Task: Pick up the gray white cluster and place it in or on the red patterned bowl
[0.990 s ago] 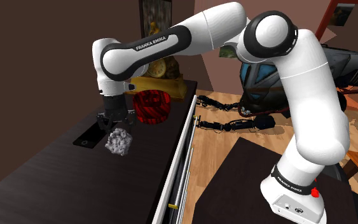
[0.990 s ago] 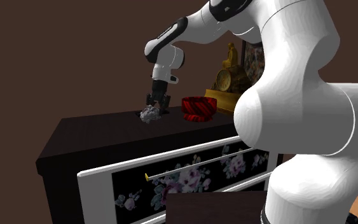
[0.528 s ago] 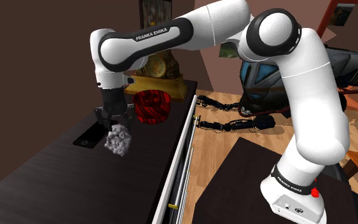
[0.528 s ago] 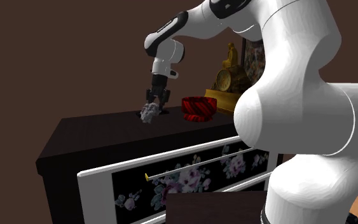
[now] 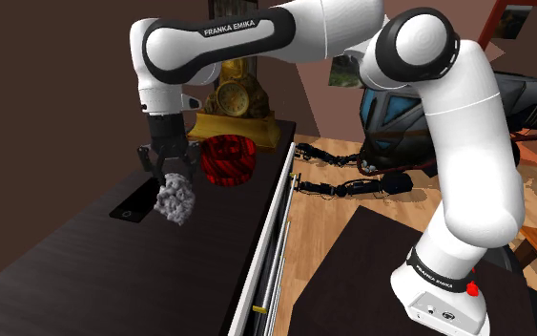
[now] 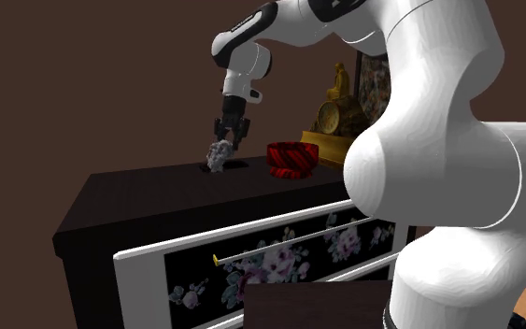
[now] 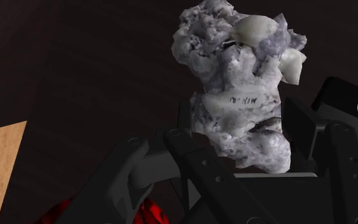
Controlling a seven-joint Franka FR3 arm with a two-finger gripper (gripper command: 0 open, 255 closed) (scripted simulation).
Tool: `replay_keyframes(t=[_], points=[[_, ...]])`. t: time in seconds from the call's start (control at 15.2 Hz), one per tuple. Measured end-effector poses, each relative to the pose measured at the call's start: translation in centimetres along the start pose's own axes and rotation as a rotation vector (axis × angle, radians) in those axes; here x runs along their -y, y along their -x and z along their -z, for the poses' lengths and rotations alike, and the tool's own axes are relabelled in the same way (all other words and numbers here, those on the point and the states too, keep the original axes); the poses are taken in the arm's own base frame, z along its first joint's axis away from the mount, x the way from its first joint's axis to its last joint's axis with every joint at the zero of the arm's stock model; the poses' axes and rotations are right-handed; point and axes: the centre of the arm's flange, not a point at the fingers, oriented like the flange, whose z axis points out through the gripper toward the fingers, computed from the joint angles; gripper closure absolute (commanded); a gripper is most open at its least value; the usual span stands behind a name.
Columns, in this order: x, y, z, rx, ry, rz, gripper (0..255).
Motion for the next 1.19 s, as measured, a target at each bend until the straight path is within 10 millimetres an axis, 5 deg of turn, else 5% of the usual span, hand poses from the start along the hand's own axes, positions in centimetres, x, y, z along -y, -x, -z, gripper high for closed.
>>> replay_keyframes(t=[1.19], points=[[-0.3,2.6,8.7,0.000,0.000,0.000,255]])
